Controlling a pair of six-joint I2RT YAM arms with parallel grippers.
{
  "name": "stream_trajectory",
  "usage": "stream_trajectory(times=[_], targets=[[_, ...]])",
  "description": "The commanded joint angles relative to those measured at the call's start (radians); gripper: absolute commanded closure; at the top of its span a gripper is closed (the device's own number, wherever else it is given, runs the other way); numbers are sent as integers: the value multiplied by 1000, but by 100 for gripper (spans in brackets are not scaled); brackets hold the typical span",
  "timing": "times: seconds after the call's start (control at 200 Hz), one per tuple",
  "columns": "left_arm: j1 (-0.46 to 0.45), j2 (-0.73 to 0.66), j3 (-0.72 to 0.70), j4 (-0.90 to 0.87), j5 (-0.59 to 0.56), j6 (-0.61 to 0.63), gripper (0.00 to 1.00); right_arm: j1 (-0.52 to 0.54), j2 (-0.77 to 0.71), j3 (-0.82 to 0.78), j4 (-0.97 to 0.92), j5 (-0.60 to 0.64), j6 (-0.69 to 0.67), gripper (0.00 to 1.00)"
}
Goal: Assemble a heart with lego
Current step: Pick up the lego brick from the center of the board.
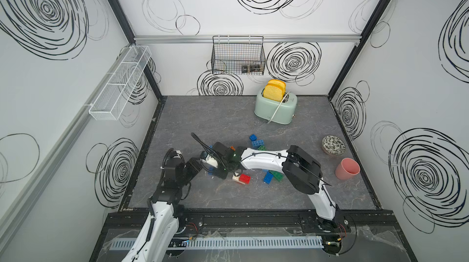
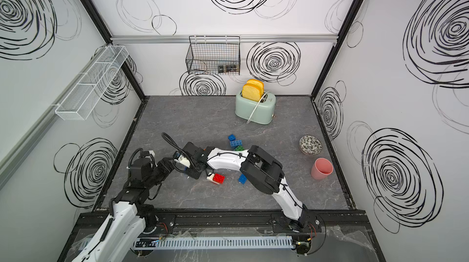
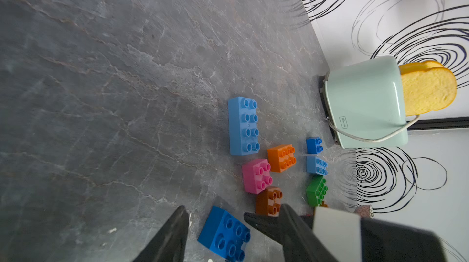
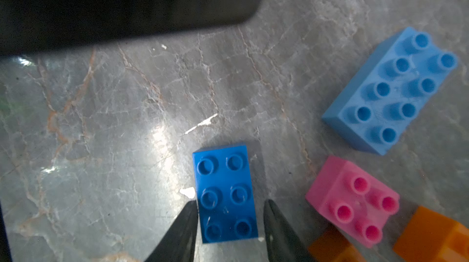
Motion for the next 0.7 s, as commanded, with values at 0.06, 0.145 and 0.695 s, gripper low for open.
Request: stream_trajectory(times=[0.06,0.145,0.695], targets=[[16,-7,4,14,-18,-21,39,9,34,37,-49,-13,-15,57],[18,-7,1,13,-21,-27,39,8,40,42,-59,-19,-17,60],[24,6,-31,109,85,-49,39,-37,-169,-98,38,-92,31,72]])
